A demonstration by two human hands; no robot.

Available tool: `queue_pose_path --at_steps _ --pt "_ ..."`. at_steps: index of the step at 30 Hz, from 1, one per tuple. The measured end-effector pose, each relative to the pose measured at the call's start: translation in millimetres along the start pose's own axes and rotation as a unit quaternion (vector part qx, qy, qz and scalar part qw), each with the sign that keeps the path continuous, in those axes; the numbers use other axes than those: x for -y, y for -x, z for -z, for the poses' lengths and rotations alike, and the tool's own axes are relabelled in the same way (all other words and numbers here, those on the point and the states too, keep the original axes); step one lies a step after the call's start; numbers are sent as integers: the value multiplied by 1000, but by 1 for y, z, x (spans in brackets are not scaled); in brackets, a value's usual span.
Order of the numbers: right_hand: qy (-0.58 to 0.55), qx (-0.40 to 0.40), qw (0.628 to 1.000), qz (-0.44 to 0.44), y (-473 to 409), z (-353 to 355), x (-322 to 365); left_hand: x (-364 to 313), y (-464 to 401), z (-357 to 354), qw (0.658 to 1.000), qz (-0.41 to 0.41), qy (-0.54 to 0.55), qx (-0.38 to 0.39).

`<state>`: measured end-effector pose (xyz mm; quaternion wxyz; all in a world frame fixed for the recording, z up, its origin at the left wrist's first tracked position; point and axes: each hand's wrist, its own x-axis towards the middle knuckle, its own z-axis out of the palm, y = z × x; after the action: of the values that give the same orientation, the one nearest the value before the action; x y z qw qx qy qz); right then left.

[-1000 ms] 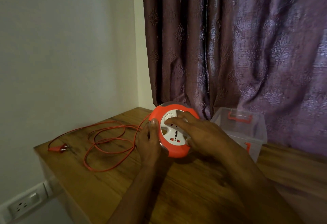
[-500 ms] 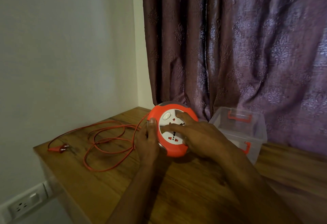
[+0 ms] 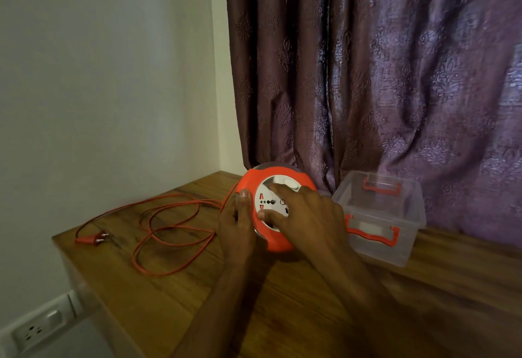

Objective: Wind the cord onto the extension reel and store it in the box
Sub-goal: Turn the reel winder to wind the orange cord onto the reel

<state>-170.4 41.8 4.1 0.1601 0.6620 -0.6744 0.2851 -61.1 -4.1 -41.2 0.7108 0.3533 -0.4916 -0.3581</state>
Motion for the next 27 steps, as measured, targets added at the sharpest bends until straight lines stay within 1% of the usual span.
queue_pose_path --at_steps 2,4,11,14,17,20,22,24,25,27 --pt "3 -42 999 -15 1 -3 2 -1 1 0 1000 -11 -8 -2" --pt "-3 -60 998 -28 3 -4 2 -2 2 0 1000 -10 -13 2" --pt "-49 -64 991 -105 6 -9 0 -5 6 -1 999 -5 -38 14" --pt "-89 -81 982 -147 6 -9 -2 -6 6 0 999 -20 -44 22" --pt "-130 -68 974 -172 5 -11 -4 -2 6 0 998 -14 -48 28" --pt "-145 -33 979 -140 3 -5 -4 -1 3 2 999 -3 -40 17" --pt "-94 -4 991 -94 1 2 -4 -1 1 2 999 4 -31 11" --pt "-10 -2 1000 -25 -2 11 -2 -2 0 2 1000 12 -11 -2" --pt "15 -1 1000 14 -2 15 -2 -2 0 2 1000 13 -1 -10" --pt "26 21 996 78 -4 22 -1 -1 -1 2 1000 16 12 -17"
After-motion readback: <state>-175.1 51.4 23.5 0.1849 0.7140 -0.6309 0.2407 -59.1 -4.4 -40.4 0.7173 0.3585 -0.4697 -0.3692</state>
